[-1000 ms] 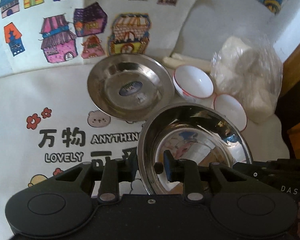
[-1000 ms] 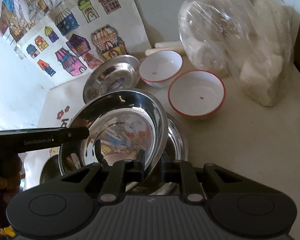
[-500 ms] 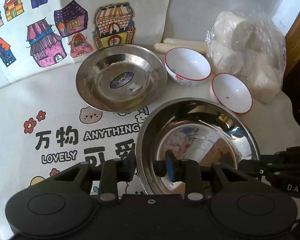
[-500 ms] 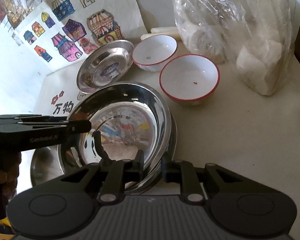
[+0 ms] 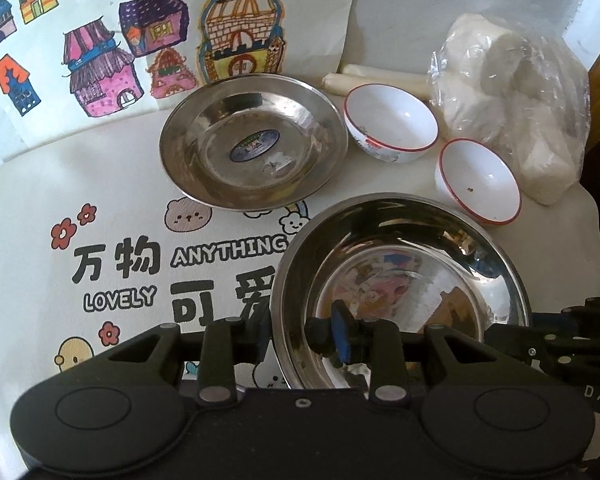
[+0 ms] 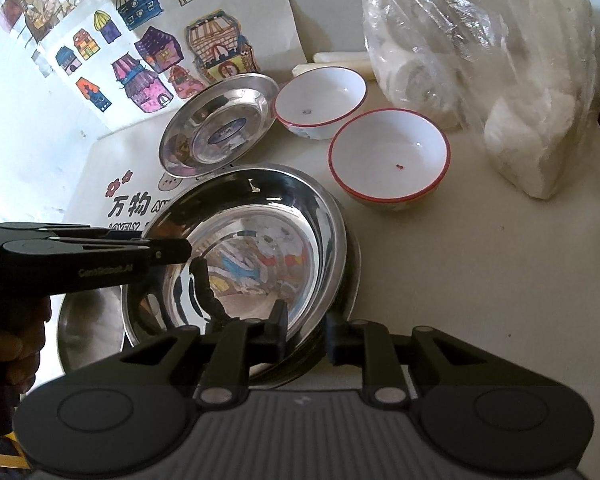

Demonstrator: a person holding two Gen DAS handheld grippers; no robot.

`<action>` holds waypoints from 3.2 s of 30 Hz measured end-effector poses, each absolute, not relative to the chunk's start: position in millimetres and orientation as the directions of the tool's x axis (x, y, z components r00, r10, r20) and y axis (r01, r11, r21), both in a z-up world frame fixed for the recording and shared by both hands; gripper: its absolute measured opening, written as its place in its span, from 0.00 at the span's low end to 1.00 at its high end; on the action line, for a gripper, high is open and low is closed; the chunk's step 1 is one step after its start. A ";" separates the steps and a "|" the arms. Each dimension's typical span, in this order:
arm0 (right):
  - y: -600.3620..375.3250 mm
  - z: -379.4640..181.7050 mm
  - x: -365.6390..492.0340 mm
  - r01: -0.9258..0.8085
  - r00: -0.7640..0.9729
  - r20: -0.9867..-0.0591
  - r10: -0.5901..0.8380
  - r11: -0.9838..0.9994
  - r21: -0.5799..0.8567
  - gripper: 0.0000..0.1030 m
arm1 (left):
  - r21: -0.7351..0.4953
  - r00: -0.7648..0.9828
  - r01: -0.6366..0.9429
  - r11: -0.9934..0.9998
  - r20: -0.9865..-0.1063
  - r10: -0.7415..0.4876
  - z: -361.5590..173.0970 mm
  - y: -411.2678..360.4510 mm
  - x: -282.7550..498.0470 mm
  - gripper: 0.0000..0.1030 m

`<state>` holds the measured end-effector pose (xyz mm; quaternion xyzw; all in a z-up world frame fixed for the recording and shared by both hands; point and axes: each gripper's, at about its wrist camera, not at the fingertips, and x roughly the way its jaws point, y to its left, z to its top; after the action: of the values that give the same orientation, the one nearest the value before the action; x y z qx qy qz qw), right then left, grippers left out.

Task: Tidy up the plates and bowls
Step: 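Lift the large steel plate with the left gripper over the medium plate, then lower the large plate onto the medium plate and open the left gripper, then grasp the rim of the small labeled steel plate with the left gripper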

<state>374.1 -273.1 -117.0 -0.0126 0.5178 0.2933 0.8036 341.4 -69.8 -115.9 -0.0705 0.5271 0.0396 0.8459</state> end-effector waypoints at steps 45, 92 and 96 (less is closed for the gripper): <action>-240.1 -110.9 370.0 -0.392 0.416 -0.825 0.384 0.894 0.218 1.00 | -0.115 0.483 -0.250 0.961 -0.876 0.021 -103.8 10.1 340.3 0.99; -126.9 -137.6 461.6 -0.400 0.460 -0.809 0.366 0.899 0.179 0.67 | -0.060 0.446 -0.094 0.994 -0.895 -0.012 -148.8 69.5 463.9 0.89; -128.1 -140.0 462.8 -0.382 0.458 -0.818 0.348 0.908 0.172 0.63 | -0.078 0.448 -0.079 0.994 -0.894 -0.034 -147.3 65.7 464.0 0.86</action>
<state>462.8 -128.1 -140.0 -0.0179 0.4744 0.2140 0.8537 464.0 65.7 -147.3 -0.0538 0.5254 0.0131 0.8490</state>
